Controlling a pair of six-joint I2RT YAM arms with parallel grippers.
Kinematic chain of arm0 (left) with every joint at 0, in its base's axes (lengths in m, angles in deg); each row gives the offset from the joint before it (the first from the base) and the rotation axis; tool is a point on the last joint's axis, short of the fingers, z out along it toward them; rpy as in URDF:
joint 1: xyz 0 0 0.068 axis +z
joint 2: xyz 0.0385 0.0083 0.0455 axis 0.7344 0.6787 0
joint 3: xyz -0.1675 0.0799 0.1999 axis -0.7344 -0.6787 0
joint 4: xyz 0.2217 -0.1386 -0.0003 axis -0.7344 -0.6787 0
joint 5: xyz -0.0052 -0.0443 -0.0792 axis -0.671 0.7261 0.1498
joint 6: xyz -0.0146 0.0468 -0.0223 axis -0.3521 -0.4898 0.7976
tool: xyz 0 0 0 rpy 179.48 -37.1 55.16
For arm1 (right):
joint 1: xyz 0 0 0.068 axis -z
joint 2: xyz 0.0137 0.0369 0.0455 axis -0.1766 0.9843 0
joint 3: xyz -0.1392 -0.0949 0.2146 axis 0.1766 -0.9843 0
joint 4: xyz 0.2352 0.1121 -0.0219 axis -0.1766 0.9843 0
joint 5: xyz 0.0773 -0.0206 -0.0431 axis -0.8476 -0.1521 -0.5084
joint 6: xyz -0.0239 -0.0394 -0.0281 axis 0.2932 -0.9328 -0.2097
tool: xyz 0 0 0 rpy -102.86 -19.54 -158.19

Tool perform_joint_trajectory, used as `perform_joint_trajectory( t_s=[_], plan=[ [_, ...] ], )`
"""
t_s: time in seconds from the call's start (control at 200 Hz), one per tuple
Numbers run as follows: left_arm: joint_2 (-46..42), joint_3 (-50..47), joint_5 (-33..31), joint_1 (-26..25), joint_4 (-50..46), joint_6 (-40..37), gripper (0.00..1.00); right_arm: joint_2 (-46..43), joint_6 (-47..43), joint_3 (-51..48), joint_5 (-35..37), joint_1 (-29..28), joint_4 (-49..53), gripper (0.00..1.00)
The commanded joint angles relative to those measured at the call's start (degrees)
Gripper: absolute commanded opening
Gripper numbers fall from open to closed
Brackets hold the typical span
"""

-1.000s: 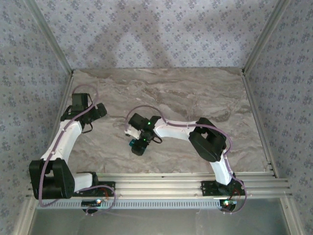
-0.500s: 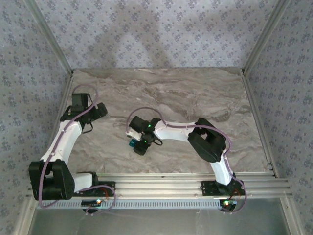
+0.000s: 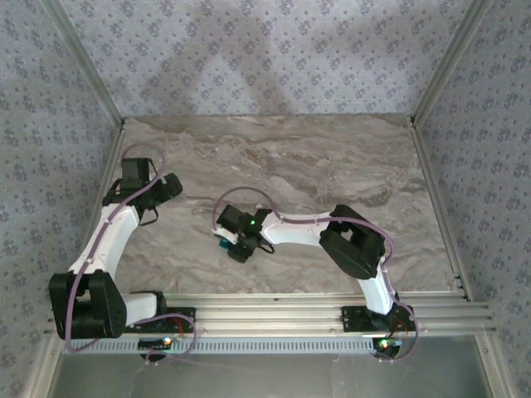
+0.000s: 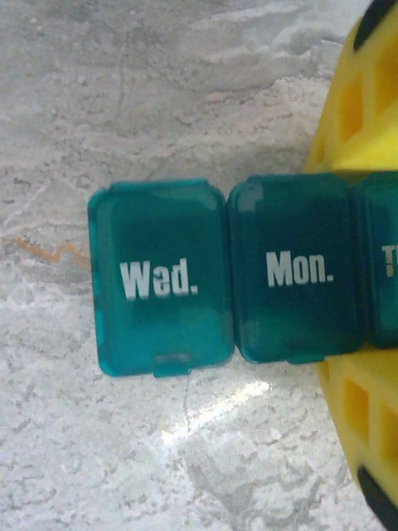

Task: Sort the pills into containers

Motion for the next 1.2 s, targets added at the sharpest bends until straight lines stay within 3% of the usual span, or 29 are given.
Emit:
perform_joint_trajectory(
  t_s=[0.0, 0.185, 0.51, 0.76, 0.965, 1.194],
  plan=[
    [-1.63, 0.56, 0.33, 0.36, 0.23, 5.44, 0.99, -0.72, 1.95, -1.39, -1.85, -0.24, 3.24, 0.39],
    [-2.46, 0.91, 4.24, 0.34, -0.07, 9.06, 0.99, -5.02, 5.12, -1.07, -4.09, 3.46, 3.20, 0.34],
    [-2.76, -0.74, 27.19, -1.94, 13.88, 17.29, 0.99, -16.01, 13.04, -3.10, -10.09, 15.49, 0.39, 0.35],
    [2.38, 5.70, 34.62, -9.99, 17.53, 19.88, 0.99, -22.45, 19.02, -4.43, -13.99, 22.09, -3.40, 0.35],
    [6.36, 10.60, 37.12, -16.57, 19.80, 21.07, 0.99, -23.02, 21.15, -4.13, -15.39, 22.48, -4.67, 0.35],
    [9.31, 10.26, 38.82, -19.44, 25.33, 25.05, 0.99, -22.25, 23.17, -5.24, -15.61, 22.23, -6.87, 0.35]
  ],
)
